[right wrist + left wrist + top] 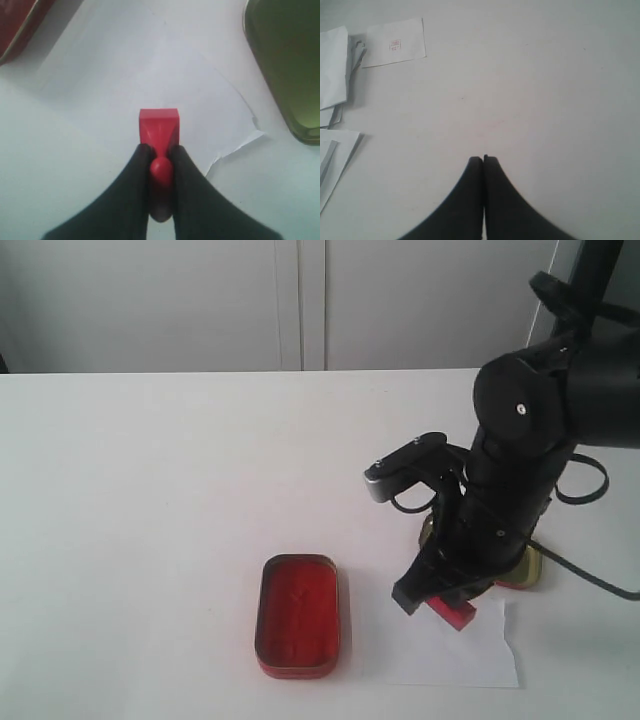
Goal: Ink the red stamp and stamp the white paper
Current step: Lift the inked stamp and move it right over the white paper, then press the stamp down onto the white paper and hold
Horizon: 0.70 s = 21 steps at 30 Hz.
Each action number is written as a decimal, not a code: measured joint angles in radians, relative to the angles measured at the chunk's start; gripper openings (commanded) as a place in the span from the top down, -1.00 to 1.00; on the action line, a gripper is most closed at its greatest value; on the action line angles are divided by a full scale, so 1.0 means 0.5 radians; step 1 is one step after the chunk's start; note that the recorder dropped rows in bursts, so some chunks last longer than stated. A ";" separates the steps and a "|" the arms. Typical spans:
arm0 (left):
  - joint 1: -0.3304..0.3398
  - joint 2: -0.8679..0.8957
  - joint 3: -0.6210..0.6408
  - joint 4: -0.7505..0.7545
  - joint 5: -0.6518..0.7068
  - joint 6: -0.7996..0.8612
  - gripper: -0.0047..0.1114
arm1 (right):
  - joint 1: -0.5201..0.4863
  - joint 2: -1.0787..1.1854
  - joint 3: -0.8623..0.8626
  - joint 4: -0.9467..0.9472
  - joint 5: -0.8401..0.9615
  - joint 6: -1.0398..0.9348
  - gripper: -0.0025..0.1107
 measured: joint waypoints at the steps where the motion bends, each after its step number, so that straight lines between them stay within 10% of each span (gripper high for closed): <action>1: 0.000 0.000 0.000 0.000 0.000 0.000 0.92 | 0.000 -0.011 0.036 0.000 -0.030 0.000 0.96; 21: 0.000 0.000 0.000 0.000 0.000 0.000 0.92 | 0.000 -0.046 0.442 0.140 -0.621 0.071 0.96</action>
